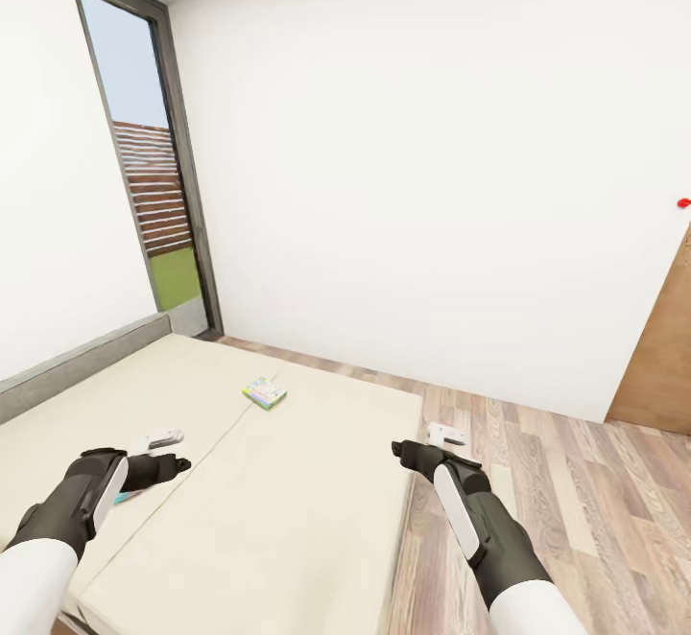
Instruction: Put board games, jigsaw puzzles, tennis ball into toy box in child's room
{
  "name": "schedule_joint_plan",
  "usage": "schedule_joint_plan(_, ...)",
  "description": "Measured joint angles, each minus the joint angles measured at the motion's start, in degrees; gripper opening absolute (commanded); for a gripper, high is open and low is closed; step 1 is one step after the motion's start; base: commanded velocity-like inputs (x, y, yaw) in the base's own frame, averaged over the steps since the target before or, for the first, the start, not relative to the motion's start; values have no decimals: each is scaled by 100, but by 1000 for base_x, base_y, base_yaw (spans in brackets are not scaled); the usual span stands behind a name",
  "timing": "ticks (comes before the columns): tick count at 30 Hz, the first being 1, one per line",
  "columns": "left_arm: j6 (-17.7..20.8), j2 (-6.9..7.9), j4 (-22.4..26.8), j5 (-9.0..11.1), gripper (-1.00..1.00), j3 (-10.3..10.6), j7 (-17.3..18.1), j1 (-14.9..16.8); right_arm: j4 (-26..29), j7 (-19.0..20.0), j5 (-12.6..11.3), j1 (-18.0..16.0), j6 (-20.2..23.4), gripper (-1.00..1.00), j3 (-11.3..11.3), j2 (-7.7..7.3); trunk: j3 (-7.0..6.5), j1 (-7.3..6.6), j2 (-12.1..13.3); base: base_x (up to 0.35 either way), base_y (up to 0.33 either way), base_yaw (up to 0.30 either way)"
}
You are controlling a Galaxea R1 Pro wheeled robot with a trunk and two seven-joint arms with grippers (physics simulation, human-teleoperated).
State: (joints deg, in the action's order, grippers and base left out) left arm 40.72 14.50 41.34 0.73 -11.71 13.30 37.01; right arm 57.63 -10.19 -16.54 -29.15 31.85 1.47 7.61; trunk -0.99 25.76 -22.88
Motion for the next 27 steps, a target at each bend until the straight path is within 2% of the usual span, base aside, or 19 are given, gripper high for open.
schedule_joint_plan(27,7,0,1,-7,100,0,124,0,-2,3,-3,0,0,100,0,3,-123,0,0,-19,137,-251)
